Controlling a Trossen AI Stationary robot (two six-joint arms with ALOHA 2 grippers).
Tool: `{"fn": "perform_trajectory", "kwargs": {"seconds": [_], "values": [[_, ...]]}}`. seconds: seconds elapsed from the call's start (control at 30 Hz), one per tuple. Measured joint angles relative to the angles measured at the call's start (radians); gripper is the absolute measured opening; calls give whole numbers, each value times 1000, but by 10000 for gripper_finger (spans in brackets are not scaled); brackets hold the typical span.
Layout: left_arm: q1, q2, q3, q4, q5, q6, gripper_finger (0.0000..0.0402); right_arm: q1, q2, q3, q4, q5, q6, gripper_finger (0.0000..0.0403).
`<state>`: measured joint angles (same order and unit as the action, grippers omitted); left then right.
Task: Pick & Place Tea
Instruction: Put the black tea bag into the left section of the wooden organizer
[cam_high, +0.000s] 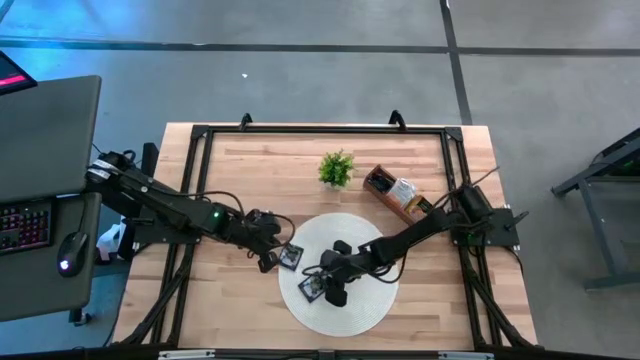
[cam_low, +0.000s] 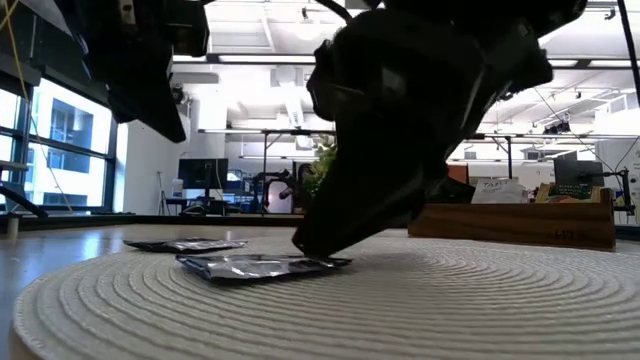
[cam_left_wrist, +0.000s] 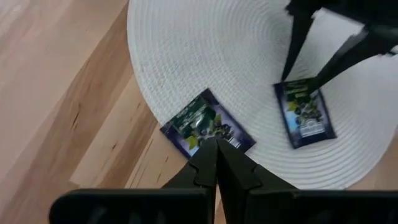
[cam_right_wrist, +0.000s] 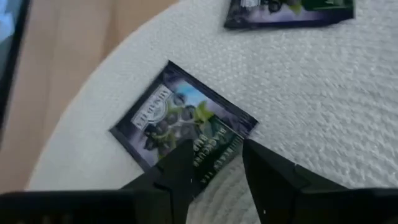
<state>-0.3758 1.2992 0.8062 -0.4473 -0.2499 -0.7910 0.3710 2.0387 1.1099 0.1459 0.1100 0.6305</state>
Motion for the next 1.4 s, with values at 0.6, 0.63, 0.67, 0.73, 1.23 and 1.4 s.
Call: {"fn": "perform_trajectory", "kwargs": {"seconds": [0.6, 0.63, 0.67, 0.73, 1.23, 1.4], "values": [[2, 1, 0, -5, -4, 0, 4, 24, 16, -1, -7, 124, -70, 11], [2, 1, 0, -5, -5, 0, 4, 24, 12, -1, -8, 121, -71, 14], [2, 1, 0, -6, -5, 0, 4, 23, 5, -2, -13, 111, -81, 15], [2, 1, 0, -6, -8, 0, 4, 22, -18, -5, -25, 95, -106, 9], [2, 0, 0, -7, -24, -1, 4, 39, -96, -4, -59, 14, -191, 35], [2, 0, 0, -6, -25, -2, 4, 65, -50, -2, 41, 25, -217, 90]]}}
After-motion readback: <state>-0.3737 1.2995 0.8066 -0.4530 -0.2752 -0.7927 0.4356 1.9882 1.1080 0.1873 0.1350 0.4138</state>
